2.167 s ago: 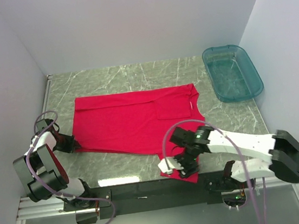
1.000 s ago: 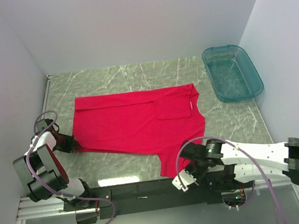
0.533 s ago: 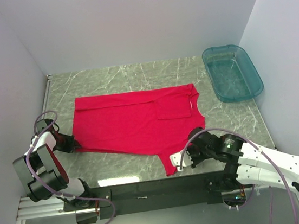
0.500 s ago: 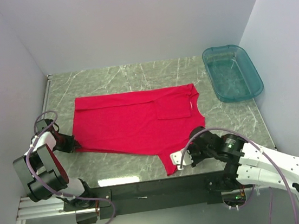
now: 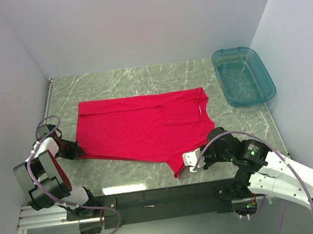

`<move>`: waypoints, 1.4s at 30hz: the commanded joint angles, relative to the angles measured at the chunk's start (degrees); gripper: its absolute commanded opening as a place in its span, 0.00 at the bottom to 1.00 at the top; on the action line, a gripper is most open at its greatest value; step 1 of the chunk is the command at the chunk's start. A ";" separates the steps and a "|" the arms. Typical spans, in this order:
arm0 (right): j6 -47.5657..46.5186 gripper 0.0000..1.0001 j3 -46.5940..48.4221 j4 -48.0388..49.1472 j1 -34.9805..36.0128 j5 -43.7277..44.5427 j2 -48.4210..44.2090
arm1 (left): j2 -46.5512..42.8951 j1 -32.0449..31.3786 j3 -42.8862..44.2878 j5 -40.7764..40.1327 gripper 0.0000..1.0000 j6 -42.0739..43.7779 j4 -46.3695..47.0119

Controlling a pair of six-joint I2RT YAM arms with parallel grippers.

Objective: Fold and stack the t-shirts
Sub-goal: Fold the tshirt

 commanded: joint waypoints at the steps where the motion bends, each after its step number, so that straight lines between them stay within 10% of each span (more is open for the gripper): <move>1: -0.25 0.00 3.91 -1.25 0.19 -2.10 -0.50 | 0.86 0.30 0.73 0.29 0.00 1.39 0.14; 18: -5.96 0.00 5.67 16.23 7.75 27.40 11.81 | 2.53 0.21 -0.59 1.17 0.00 0.86 1.37; 42: -13.86 0.00 -4.87 37.23 12.59 41.65 7.50 | 3.32 0.30 1.17 1.35 0.00 1.21 0.75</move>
